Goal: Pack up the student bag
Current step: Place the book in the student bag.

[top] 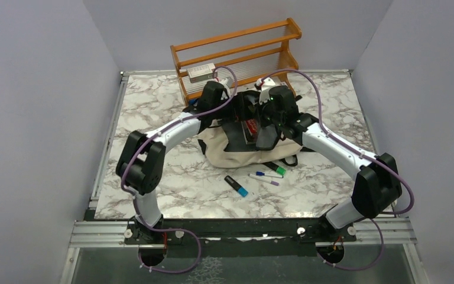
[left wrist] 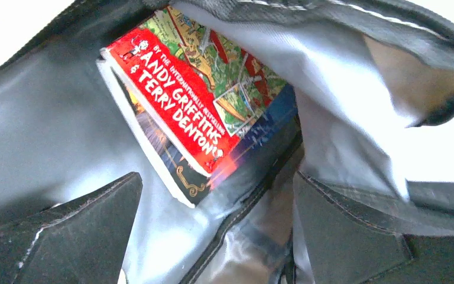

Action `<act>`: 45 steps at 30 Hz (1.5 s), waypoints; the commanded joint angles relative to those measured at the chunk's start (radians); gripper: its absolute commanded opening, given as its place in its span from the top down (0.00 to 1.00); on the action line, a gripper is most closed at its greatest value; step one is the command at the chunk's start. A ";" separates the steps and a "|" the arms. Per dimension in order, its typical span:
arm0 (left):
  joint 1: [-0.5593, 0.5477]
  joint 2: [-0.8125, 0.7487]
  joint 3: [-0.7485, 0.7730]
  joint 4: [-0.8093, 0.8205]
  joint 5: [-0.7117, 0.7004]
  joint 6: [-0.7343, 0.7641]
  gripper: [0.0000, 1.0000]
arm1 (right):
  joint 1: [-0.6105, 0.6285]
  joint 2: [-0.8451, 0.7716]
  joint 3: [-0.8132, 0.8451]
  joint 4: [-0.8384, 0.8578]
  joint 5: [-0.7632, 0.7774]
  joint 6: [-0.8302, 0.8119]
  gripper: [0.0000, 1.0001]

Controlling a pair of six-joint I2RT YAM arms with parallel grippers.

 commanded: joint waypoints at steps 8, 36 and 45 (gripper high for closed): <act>0.009 -0.300 -0.171 -0.075 -0.112 0.117 0.04 | 0.008 -0.014 -0.007 0.065 -0.051 -0.005 0.99; -0.057 -0.150 -0.083 -0.240 -0.713 0.090 0.05 | 0.008 0.007 -0.066 0.073 -0.130 -0.006 0.99; -0.049 -0.020 0.060 -0.340 -0.800 0.131 0.05 | 0.008 -0.019 -0.094 0.069 -0.088 -0.016 0.99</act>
